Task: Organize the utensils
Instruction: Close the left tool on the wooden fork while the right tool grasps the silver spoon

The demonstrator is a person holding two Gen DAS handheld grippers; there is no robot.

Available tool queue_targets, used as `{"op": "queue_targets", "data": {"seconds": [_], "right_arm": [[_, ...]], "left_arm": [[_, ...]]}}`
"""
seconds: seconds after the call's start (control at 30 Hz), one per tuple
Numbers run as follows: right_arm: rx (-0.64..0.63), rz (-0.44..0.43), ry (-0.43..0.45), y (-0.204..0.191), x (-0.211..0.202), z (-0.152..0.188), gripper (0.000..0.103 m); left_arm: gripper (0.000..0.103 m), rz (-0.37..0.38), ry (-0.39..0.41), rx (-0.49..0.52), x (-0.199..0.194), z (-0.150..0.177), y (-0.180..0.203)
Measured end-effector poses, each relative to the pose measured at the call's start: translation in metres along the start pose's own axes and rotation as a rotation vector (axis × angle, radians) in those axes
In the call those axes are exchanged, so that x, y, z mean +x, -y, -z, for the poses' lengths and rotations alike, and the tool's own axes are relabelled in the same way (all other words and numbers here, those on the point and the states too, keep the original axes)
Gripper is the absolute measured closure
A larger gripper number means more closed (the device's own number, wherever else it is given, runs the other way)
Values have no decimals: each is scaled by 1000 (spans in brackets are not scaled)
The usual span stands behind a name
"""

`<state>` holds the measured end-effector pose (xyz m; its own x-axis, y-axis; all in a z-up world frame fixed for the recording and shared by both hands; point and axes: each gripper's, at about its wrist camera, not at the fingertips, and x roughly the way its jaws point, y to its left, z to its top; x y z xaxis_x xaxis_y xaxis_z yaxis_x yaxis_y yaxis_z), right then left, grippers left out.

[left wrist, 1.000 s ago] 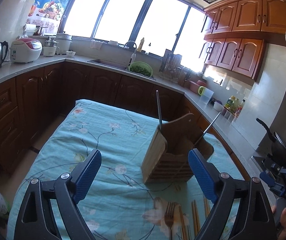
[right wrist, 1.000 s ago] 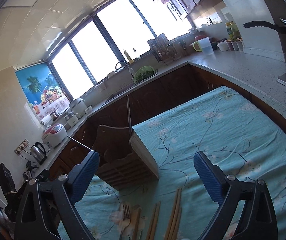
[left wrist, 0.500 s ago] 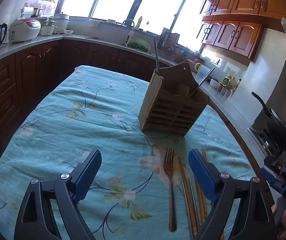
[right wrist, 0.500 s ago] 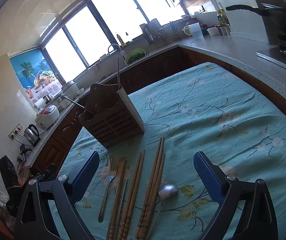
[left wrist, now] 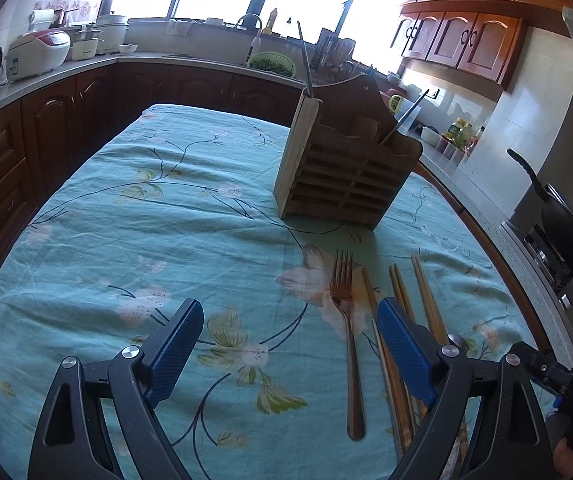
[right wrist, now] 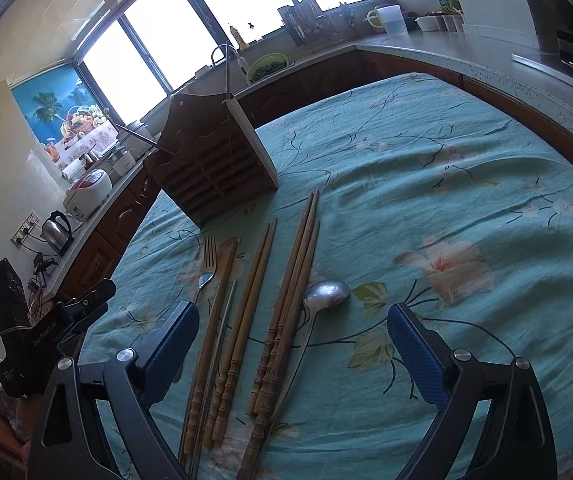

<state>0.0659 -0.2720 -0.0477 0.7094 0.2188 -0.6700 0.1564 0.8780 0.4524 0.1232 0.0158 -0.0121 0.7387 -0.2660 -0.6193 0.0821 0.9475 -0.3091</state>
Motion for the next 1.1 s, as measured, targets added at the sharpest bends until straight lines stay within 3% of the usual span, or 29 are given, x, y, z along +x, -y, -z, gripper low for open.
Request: {"op": "queue_targets", "data": {"seconds": [0.03,0.17,0.3,0.5,0.87,0.97,1.07,1.1], "right_arm": [[3,1,-9,1,2,2,9],[19,10,-54,4,14,4,31],[23,17,-85,8,22,7,46],[12,19,-103,9,29,9,62],[4,-18,-151,6,39,4,83],[27,-45,-170,11,41,4,96],[40,-61,-169,14,40,4,97],[45,-65,-169,15,39,3,98]], "left_arm": [[15,-7,-11,3,4,-1,1],[19,-11,-55,12,21,-5,5],[29,-20,-99,50,41,-11,14],[43,-1,-158,107,72,-18,29],[49,-13,-215,189,137,-42,52],[61,2,-252,205,154,-43,55],[70,9,-240,222,160,-44,57],[83,24,-245,217,161,-44,57]]}}
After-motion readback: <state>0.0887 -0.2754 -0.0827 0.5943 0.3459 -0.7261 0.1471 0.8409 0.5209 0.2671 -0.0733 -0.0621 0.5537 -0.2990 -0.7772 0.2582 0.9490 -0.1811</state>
